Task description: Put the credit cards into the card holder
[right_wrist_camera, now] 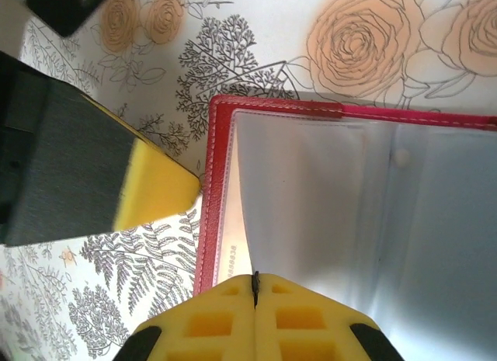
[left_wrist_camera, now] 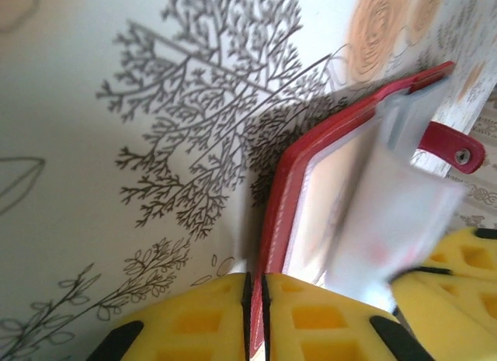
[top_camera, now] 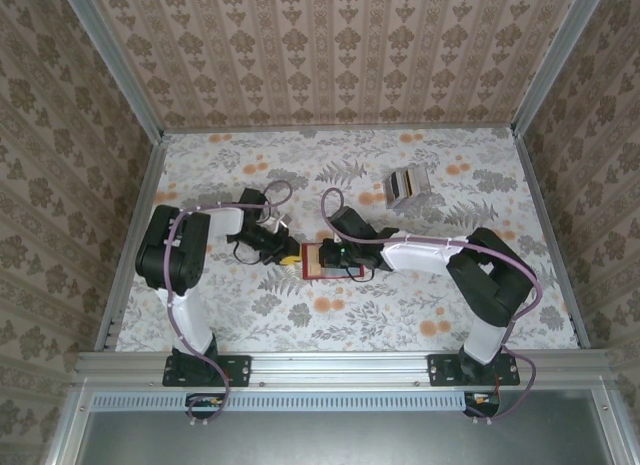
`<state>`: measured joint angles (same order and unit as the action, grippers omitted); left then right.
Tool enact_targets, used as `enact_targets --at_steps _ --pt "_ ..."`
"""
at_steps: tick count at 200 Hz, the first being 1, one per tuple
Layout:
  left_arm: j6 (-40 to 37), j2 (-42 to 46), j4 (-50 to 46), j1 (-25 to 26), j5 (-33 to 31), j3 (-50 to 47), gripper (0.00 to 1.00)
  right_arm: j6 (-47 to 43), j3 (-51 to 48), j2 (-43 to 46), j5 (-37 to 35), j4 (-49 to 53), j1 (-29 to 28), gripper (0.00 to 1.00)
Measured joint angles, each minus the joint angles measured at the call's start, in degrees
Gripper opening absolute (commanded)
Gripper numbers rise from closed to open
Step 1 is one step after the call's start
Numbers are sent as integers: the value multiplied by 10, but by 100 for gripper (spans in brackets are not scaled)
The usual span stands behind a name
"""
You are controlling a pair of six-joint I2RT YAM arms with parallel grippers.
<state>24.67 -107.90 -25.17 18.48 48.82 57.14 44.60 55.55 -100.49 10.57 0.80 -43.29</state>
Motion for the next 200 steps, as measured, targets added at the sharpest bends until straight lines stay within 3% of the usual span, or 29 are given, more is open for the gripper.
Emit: enact_targets --at_steps 47,94,127,171,200 --pt "31 73 26 -10 7 8 28 10 -14 0 73 -56 30 2" --pt "87 78 87 16 22 15 31 23 -30 -15 141 -107 56 2" --pt "111 67 118 51 26 26 26 36 -52 -27 170 -142 68 4" --pt "131 34 140 59 23 26 13 45 -65 -30 190 -171 75 5" --pt "140 27 155 63 21 23 16 52 -76 -30 197 -189 77 4"
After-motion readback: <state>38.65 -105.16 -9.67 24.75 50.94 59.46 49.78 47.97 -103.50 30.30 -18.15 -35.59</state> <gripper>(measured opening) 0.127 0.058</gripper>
